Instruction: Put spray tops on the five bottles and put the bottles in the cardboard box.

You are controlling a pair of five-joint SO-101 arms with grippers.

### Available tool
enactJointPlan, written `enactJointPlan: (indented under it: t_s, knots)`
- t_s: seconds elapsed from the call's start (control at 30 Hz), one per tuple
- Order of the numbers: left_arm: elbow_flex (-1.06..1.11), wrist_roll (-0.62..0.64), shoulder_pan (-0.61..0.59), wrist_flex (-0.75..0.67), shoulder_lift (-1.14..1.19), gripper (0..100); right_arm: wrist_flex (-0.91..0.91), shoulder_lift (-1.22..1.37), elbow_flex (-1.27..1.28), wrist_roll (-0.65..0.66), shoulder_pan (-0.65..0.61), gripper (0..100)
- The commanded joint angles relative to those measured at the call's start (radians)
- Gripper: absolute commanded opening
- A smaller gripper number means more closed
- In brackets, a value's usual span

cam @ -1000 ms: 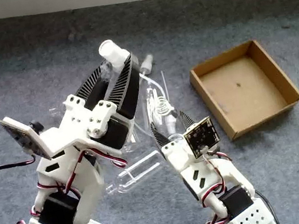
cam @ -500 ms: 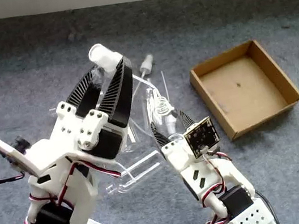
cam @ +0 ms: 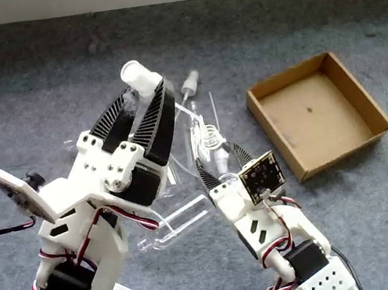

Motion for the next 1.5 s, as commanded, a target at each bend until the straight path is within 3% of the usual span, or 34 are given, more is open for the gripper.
enactJointPlan:
  t_s: [0.0, 0.13, 0.6, 0.87, 1.1, 1.27, 1.47]
  knots:
    - [-0.056, -0.009, -0.013, -0.048, -0.008, 0, 0.004, -0.021, 0.163, 0.002, -0.001, 7.9]
    - [0.001, -0.008, -0.028, -0.109, -0.007, 0, 0.004, -0.021, 0.163, 0.002, -0.001, 7.9]
    - [0.110, -0.002, -0.027, -0.104, -0.010, 0, 0.004, -0.021, 0.163, 0.002, 0.001, 7.9]
    - [0.294, -0.011, 0.117, -0.106, -0.016, 1, 0.005, -0.021, 0.163, 0.002, 0.001, 7.9]
    - [0.395, -0.123, 0.157, -0.107, -0.018, 1, 0.005, -0.021, 0.163, 0.003, 0.001, 7.9]
    - [0.449, -0.123, 0.159, -0.109, -0.018, 1, 0.005, -0.021, 0.163, 0.123, 0.001, 7.9]
    - [0.496, -0.126, 0.157, -0.109, -0.016, 1, 0.005, -0.021, 0.163, 0.127, -0.001, 7.9]
